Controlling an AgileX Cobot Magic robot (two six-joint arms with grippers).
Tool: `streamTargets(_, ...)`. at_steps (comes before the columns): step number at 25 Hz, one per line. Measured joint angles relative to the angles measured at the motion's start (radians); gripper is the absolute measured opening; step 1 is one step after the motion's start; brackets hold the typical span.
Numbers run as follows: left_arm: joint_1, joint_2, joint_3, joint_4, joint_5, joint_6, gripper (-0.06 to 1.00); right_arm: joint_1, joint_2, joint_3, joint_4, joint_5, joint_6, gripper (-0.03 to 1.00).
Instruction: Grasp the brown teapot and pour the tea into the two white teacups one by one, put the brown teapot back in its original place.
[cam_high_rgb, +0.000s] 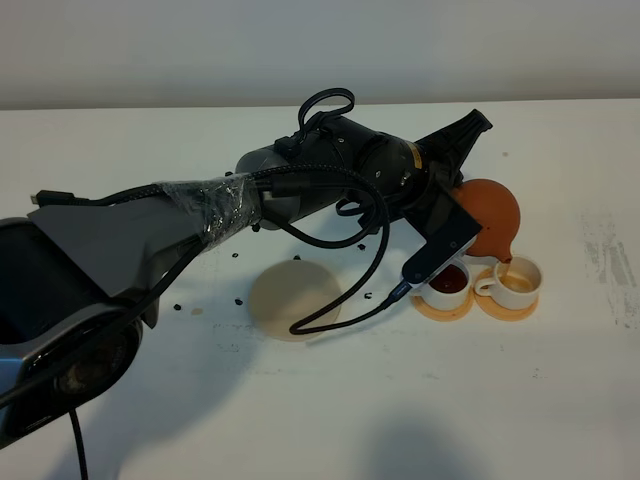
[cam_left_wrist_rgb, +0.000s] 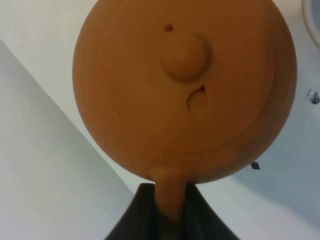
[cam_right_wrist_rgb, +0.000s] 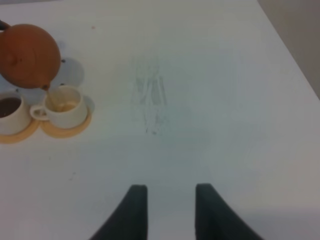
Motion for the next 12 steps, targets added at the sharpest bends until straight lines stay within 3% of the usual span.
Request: streamTargets(12,-0.001,0.000,0.000,0.000,-0.033,0.040,0.08,0.000,0.000,0.000,0.000,0.000,0.000,0.23)
